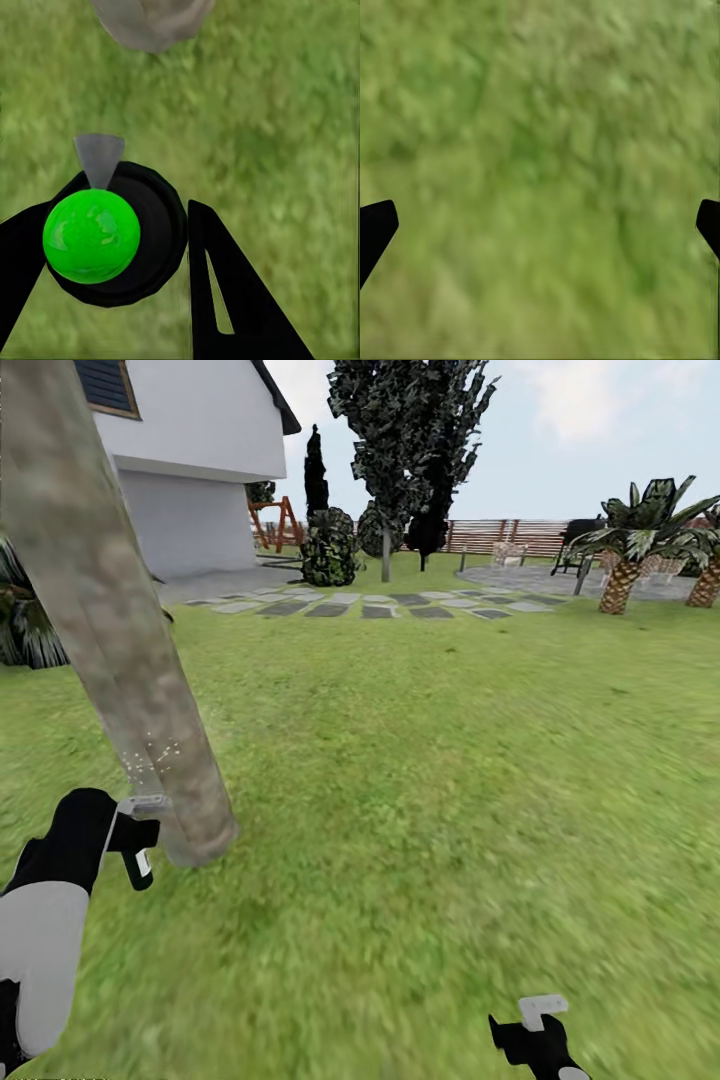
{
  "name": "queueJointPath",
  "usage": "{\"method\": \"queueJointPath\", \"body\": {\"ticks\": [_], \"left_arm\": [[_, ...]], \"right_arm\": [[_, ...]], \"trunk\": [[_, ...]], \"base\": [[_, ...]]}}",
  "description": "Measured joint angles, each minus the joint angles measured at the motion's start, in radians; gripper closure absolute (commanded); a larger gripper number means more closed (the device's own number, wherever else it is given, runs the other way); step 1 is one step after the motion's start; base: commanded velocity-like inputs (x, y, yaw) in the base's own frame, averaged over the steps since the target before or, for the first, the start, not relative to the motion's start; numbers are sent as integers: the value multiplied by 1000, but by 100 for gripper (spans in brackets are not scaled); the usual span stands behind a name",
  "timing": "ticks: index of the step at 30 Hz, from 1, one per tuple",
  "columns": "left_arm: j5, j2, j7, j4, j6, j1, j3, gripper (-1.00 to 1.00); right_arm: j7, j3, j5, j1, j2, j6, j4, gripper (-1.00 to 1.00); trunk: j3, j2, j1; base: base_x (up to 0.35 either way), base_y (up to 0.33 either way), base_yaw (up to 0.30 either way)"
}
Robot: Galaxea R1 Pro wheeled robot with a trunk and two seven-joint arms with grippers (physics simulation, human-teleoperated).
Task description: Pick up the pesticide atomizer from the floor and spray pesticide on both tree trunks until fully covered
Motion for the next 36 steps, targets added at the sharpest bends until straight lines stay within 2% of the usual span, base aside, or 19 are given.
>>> {"method": "queueJointPath", "body": {"ticks": [14, 22, 31, 36], "left_arm": [[-1, 1, 1, 0, -1, 0, -1, 100], [-2, 10, 2, 1, -2, 4, 5, 100], [-1, 4, 2, 31, -5, 5, 1, 100], [-2, 3, 3, 40, -9, 5, 3, 100]], "right_arm": [[0, 0, 0, 0, 0, 0, 0, -100], [0, 0, 0, 0, 0, 0, 1, -100], [0, 0, 0, 0, 0, 0, 1, -100], [0, 0, 0, 0, 0, 0, 1, -100]], "trunk": [[0, 0, 0], [0, 0, 0], [0, 0, 0], [0, 0, 0]], "base": [[177, -244, 17], [125, -253, 250], [84, -269, 269], [114, -270, 48]]}}
